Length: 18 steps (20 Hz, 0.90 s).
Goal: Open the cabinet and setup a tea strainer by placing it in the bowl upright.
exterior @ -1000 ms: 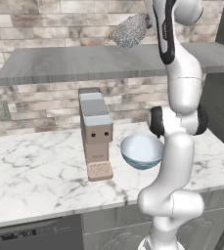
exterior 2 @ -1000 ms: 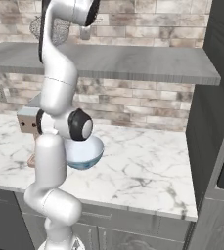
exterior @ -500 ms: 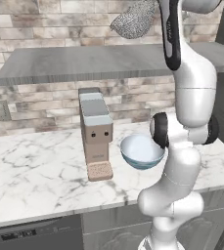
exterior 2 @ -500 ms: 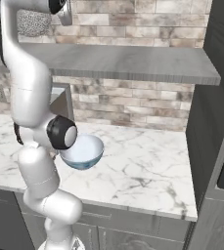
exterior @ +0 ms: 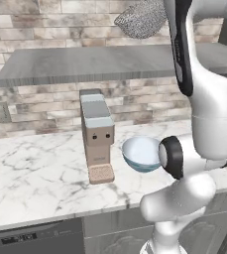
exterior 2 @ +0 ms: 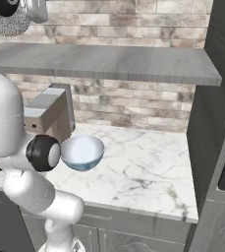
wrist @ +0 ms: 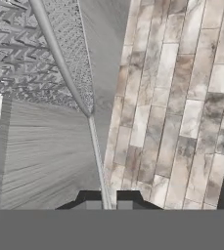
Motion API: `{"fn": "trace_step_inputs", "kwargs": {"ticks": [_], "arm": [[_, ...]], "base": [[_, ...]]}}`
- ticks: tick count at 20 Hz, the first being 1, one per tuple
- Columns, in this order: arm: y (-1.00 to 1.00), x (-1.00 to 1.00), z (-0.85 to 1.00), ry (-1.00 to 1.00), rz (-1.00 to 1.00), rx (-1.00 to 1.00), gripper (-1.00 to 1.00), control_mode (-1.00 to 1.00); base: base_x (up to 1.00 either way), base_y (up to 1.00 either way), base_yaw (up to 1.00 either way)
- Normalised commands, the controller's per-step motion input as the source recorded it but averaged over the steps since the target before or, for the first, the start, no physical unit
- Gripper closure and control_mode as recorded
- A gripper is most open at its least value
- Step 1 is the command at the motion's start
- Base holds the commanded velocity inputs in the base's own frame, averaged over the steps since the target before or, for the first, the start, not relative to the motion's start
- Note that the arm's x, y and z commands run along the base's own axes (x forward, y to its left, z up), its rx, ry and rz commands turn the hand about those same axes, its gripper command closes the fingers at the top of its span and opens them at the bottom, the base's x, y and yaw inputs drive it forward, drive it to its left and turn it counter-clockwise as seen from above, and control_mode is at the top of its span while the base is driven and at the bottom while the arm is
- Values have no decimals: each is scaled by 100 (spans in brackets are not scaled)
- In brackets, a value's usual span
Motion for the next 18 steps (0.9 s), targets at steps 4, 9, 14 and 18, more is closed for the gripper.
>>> {"fn": "trace_step_inputs", "kwargs": {"ticks": [4,9,14,18], "arm": [[27,-100,-9,-17,-27,-8,100,-100],[26,-100,-46,-19,-32,-12,100,-100],[-3,-100,-65,-26,-29,-11,100,-100],[-37,-94,-60,-23,-14,-1,100,-100]], "base": [[0,0,0],[0,0,0],[0,0,0],[0,0,0]]}}
